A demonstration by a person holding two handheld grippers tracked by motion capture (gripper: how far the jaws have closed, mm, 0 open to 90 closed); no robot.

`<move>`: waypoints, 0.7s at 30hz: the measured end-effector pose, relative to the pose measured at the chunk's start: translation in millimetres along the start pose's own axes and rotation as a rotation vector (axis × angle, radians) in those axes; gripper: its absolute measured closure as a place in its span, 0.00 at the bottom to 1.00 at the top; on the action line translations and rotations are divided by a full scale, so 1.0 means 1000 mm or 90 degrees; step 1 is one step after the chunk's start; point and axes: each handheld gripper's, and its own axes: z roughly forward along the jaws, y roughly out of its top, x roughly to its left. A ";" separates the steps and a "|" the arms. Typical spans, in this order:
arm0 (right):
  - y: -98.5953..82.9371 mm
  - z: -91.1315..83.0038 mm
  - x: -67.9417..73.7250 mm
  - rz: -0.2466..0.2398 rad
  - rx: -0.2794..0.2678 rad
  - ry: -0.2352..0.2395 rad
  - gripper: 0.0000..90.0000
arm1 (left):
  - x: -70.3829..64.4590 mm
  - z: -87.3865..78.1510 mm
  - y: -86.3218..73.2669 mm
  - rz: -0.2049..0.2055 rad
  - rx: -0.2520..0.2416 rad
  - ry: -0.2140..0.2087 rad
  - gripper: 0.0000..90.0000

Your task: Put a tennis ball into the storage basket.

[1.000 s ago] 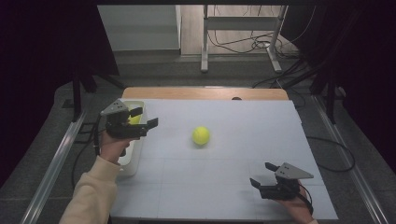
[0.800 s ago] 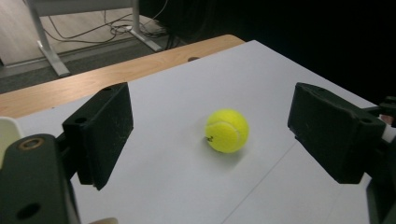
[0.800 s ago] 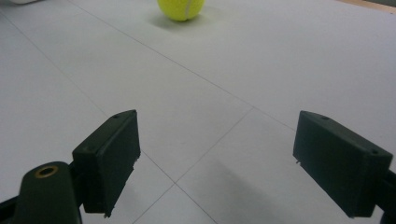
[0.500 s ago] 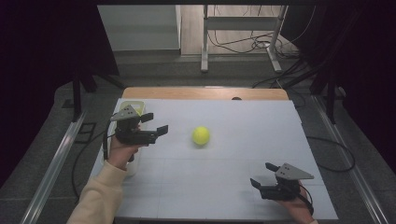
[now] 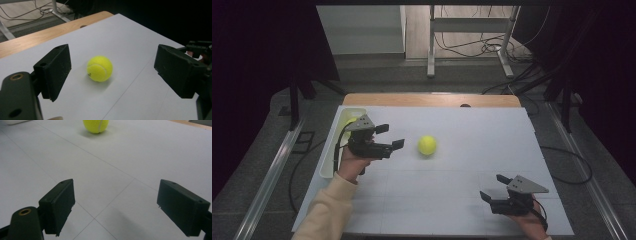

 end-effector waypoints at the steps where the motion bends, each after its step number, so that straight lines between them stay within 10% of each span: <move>1: 0.000 0.000 0.000 0.000 0.000 0.001 0.17 | -0.001 0.002 -0.001 -0.001 0.000 -0.002 0.17; 21: -0.001 -0.004 -0.003 0.003 -0.008 -0.001 0.17 | -0.005 0.041 -0.008 0.000 0.054 -0.013 0.17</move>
